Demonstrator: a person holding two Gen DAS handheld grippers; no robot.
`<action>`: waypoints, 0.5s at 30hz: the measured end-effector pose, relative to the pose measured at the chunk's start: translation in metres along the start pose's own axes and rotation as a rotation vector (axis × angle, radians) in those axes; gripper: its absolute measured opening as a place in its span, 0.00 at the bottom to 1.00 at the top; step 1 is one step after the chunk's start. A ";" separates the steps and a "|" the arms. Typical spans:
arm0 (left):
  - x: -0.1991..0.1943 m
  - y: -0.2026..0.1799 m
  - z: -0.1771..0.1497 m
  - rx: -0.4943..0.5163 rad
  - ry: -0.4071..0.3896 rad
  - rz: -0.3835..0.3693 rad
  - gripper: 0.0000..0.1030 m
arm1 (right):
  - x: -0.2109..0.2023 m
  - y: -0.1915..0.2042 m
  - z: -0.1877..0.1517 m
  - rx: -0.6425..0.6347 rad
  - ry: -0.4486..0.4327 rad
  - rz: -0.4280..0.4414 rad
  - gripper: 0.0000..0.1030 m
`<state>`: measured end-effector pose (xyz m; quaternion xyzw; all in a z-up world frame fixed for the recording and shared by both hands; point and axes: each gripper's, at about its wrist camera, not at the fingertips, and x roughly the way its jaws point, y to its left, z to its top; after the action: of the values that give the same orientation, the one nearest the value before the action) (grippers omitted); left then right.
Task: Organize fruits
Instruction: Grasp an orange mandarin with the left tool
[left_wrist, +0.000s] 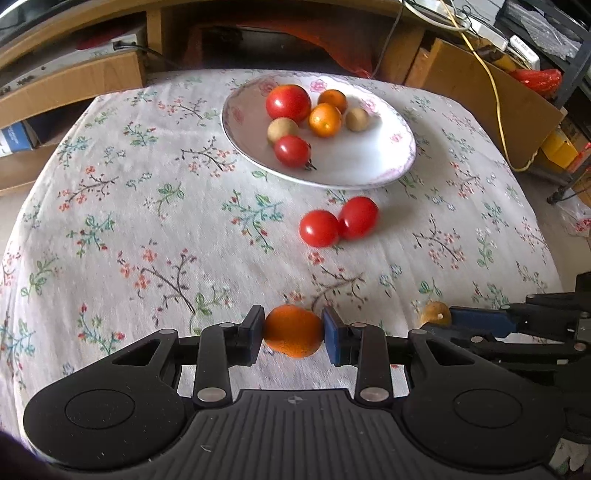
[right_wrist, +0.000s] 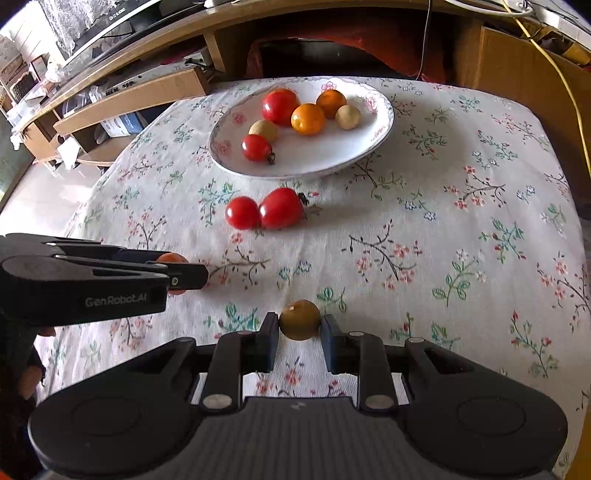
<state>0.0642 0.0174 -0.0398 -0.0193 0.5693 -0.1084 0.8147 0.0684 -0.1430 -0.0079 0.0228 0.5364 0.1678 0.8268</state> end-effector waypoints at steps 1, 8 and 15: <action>0.000 -0.002 -0.002 0.007 0.002 -0.001 0.40 | -0.001 0.000 -0.002 -0.001 0.002 -0.001 0.25; 0.006 -0.009 -0.009 0.037 -0.008 -0.002 0.41 | -0.002 0.002 -0.008 -0.023 0.005 -0.022 0.25; 0.005 -0.014 0.000 0.023 -0.021 -0.012 0.47 | -0.002 0.000 -0.006 -0.022 0.017 -0.008 0.27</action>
<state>0.0643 0.0029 -0.0426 -0.0142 0.5595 -0.1195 0.8201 0.0622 -0.1445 -0.0092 0.0098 0.5418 0.1705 0.8230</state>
